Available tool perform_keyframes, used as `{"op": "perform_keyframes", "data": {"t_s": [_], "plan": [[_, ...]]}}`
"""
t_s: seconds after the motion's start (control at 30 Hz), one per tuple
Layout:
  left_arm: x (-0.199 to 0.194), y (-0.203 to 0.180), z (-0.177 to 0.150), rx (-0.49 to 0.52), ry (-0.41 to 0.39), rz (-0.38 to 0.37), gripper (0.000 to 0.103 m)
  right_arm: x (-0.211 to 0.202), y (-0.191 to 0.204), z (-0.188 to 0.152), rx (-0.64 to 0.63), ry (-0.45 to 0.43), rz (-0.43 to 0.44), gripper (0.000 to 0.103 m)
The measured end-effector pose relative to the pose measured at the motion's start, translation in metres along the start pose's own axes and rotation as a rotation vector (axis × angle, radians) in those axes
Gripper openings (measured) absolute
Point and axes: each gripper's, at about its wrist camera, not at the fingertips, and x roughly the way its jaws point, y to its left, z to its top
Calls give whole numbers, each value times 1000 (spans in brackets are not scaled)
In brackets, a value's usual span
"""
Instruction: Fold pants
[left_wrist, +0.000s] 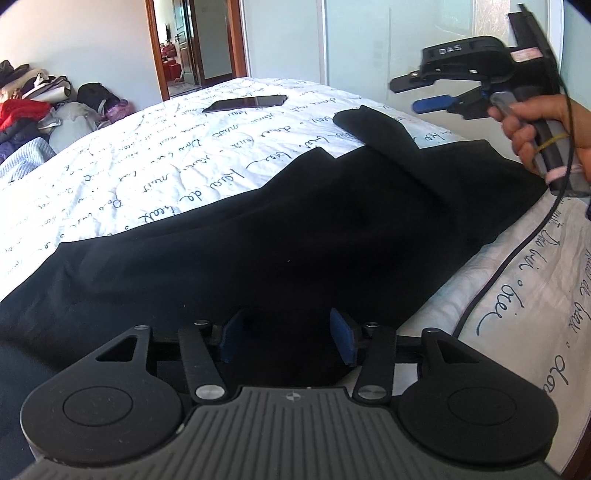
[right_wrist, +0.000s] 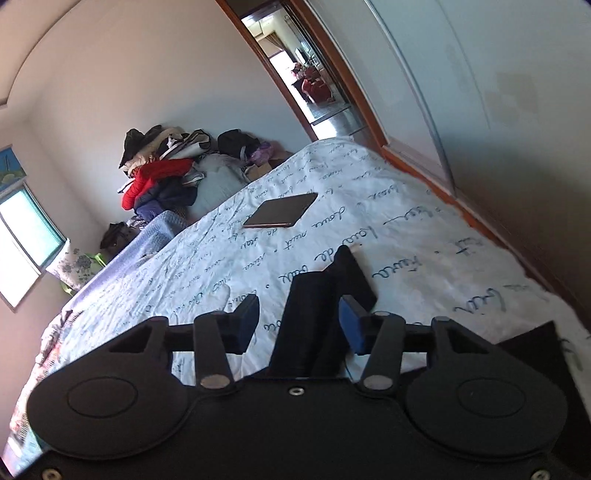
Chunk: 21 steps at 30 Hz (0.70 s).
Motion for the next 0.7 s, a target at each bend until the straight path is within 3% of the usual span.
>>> {"op": "perform_keyframes", "data": {"t_s": [0.17, 0.27, 0.33, 0.37, 0.5, 0.7], "plan": [[0, -2, -1, 7, -6, 12, 57, 47, -4, 8, -1, 64, -94, 50], [-1, -5, -1, 27, -12, 22, 57, 62, -8, 9, 43, 84, -92, 50], [-2, -6, -2, 36, -13, 26, 57, 62, -6, 10, 49, 89, -60, 25], [-2, -6, -1, 37, -13, 25, 57, 59, -5, 10, 59, 85, -51, 7], [-3, -4, 1, 28, -6, 18, 57, 25, 3, 12, 59, -35, -65, 7], [-5, -5, 4, 41, -12, 8, 57, -74, 11, 8, 59, -257, -128, 6]]}}
